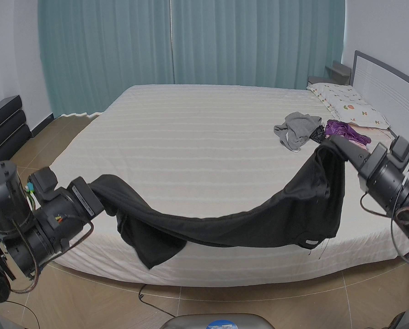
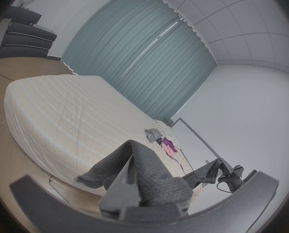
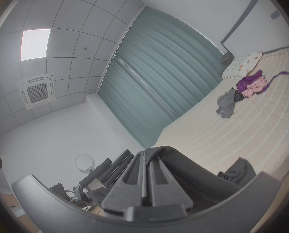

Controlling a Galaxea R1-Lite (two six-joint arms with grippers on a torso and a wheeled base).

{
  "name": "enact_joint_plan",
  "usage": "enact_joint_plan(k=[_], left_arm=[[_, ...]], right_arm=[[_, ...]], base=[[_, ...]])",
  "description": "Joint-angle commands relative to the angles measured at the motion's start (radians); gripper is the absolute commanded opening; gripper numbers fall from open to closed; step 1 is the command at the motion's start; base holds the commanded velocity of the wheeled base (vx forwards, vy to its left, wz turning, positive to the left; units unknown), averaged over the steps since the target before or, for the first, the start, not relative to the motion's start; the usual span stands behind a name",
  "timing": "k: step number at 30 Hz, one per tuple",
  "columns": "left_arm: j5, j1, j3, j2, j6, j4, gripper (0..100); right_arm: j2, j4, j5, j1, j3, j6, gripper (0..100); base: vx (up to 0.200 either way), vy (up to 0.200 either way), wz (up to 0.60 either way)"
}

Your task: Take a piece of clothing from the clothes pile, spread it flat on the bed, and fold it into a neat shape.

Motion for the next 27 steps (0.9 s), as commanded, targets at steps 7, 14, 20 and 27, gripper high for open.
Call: enact_joint_plan(k=[7,14,20,27], left_arm=[[-0.002,0.050,-0.321,0.105,0.008,0.181,0],[-0.040,0.148,-0.481,0.320,0.008,0.179,0],[-0.070,0.203,-0.570,0.456,0.008,0.179,0],[-0.086,0.215,-0.657,0.596,0.034,0.179,0]], right_arm=[[0.082,0.129,0.006,-0.197,-0.328,-0.095,0],[0.259,0.121,-0.005,-0.213,-0.469,-0.157,0],[0.398,0.104,-0.011,-0.212,-0.598,-0.183,0],[0.554,0.103,-0.016,-0.213,-0.696,-0.232,0]], base=[[0.057,0.000,0.00],[0.200,0.000,0.00],[0.200,0.000,0.00],[0.200,0.000,0.00]])
